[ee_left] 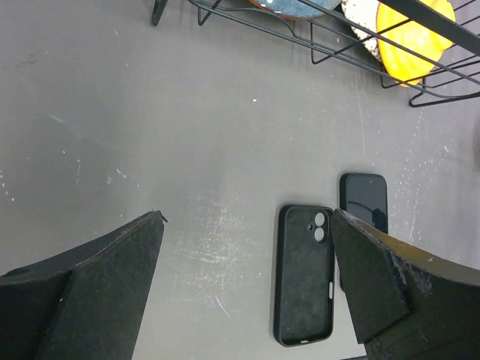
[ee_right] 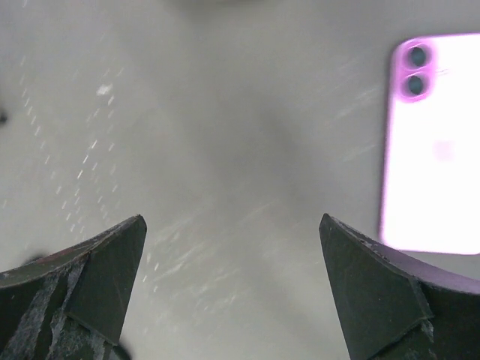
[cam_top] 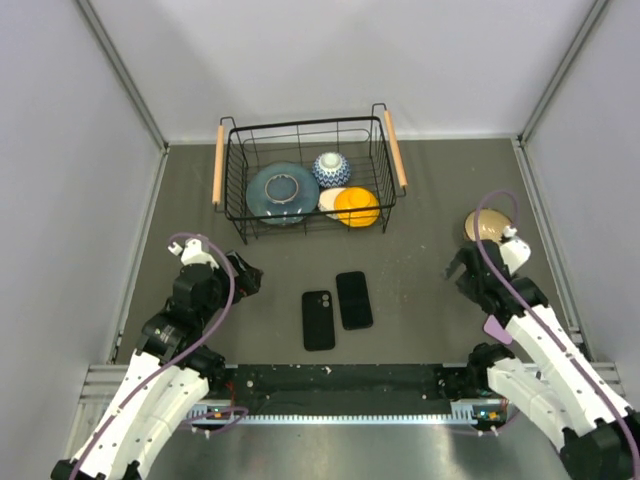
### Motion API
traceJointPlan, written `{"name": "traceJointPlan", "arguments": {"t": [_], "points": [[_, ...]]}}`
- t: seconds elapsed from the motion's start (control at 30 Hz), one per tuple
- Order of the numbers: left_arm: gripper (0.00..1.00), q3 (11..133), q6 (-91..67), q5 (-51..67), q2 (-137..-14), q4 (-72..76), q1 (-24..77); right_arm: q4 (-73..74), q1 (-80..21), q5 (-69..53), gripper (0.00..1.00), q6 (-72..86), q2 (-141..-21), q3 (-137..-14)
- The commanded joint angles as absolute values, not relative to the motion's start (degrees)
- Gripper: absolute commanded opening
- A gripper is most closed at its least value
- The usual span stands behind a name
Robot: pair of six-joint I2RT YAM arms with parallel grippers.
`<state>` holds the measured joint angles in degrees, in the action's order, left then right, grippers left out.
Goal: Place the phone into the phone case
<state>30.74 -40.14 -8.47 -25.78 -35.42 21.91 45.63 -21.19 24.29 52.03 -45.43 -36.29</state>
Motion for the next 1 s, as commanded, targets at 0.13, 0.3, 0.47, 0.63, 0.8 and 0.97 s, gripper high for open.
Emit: {"name": "traceJointPlan", "arguments": {"t": [0.13, 0.3, 0.47, 0.63, 0.8, 0.97], "points": [[0.99, 30.1, -38.8, -8.1, -26.0, -31.1, 22.0, 46.3, -1.2, 31.5, 0.99, 47.2, -48.0, -35.2], [0.99, 30.3, -38.6, -8.2, -26.6, -31.7, 22.1, 45.9, 5.9, 33.5, 0.99, 52.0, -51.5, -35.2], [0.99, 30.4, -38.3, -9.1, -25.8, -32.0, 22.1, 45.0, 11.6, 33.6, 0.99, 52.1, -52.3, -35.2], [0.99, 29.8, -38.6, -9.1, -26.2, -31.2, 22.1, 44.0, 16.0, 32.0, 0.98, 54.2, -51.9, -33.2], [0.99, 30.1, -38.4, -9.2, -27.3, -31.5, 22.1, 41.6, 21.6, 28.8, 0.96, 53.8, -52.6, -31.8], [0.98, 29.9, -38.3, -9.1, -27.5, -31.2, 22.1, 38.8, 23.2, 26.9, 0.96, 51.2, -54.5, -30.8]]}}
